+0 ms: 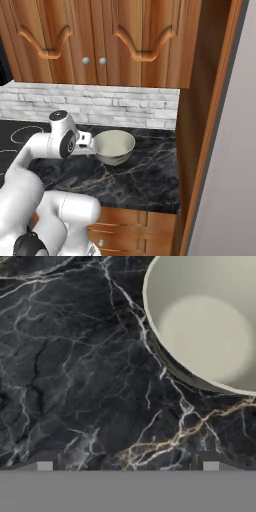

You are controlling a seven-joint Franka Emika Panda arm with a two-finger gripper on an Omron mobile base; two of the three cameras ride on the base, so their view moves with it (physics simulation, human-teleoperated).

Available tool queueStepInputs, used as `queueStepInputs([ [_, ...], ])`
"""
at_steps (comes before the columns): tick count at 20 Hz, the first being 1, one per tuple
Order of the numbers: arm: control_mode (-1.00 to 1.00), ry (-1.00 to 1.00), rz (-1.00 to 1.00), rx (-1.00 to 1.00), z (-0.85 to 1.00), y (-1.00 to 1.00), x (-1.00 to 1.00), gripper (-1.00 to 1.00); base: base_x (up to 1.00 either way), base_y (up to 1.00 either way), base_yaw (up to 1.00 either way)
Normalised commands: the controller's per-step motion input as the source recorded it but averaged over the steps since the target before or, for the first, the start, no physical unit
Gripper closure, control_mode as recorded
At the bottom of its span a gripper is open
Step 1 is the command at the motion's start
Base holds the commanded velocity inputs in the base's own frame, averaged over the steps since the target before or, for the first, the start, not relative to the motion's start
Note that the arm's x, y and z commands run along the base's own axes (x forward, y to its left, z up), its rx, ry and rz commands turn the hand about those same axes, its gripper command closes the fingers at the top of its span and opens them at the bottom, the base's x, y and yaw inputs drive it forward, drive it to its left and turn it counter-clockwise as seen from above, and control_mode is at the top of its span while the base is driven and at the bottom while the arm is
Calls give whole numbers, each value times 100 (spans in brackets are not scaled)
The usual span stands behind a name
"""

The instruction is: Pick the cup and bowl from the counter and place them on the counter next to the sink.

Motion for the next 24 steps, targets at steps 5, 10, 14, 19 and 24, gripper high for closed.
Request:
queueStepInputs([
  [5,-100,0,0,-7,0,0,99,-100,0,0,0],
  [10,-100,2,0,-4,0,0,59,-100,0,0,0],
  [14,-100,0,0,0,0,-6,37,-100,0,0,0],
  [19,-100,0,0,0,-4,-7,1,-100,0,0,0],
  [24,-100,0,0,0,-25,-13,0,-100,0,0,0],
])
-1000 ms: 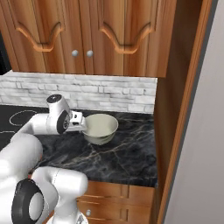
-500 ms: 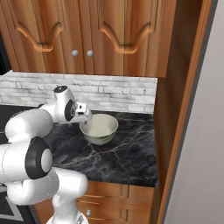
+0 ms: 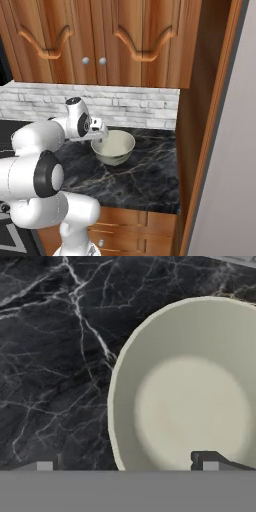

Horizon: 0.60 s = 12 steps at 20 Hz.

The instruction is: Pick the cup and bowl from the counter and place them on the counter next to the sink.

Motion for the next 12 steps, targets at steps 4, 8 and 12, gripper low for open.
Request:
queueStepInputs([
  [4,-100,0,0,0,-31,-9,0,-100,0,0,0],
  [8,-100,0,0,0,-17,-5,7,-100,0,0,0],
  [12,-100,0,0,0,-19,0,17,-100,0,0,0],
])
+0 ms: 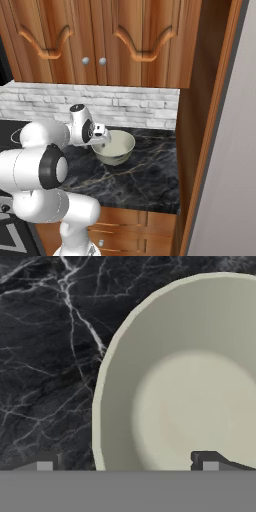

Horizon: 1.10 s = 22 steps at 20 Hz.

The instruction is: Pick the cup and bowl from the counter and place them on the counter next to the sink.

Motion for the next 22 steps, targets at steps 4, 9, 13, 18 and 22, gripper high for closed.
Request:
queueStepInputs([
  [4,-100,0,0,0,-22,0,17,-100,0,0,0],
  [9,-100,0,0,0,-22,0,15,-100,0,0,0],
  [13,-100,0,2,0,-7,-3,7,-100,0,0,0],
  [18,-100,0,0,0,0,0,0,100,0,0,0],
  [22,-100,0,0,0,0,0,0,100,0,0,0],
])
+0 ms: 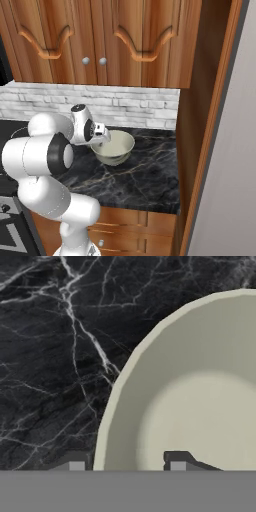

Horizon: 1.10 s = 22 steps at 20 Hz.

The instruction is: Pick the cup and bowl from the counter and place them on the counter next to the sink.

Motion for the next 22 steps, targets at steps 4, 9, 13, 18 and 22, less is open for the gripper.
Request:
queueStepInputs([
  [4,-100,0,0,0,0,0,0,100,0,0,0],
  [9,-100,2,0,0,0,1,0,100,0,0,0],
  [13,-100,0,0,0,5,-1,-35,100,0,0,0],
  [18,-100,-1,0,3,27,0,-84,100,0,0,0],
  [22,-100,-4,0,4,17,0,-84,100,0,0,0],
])
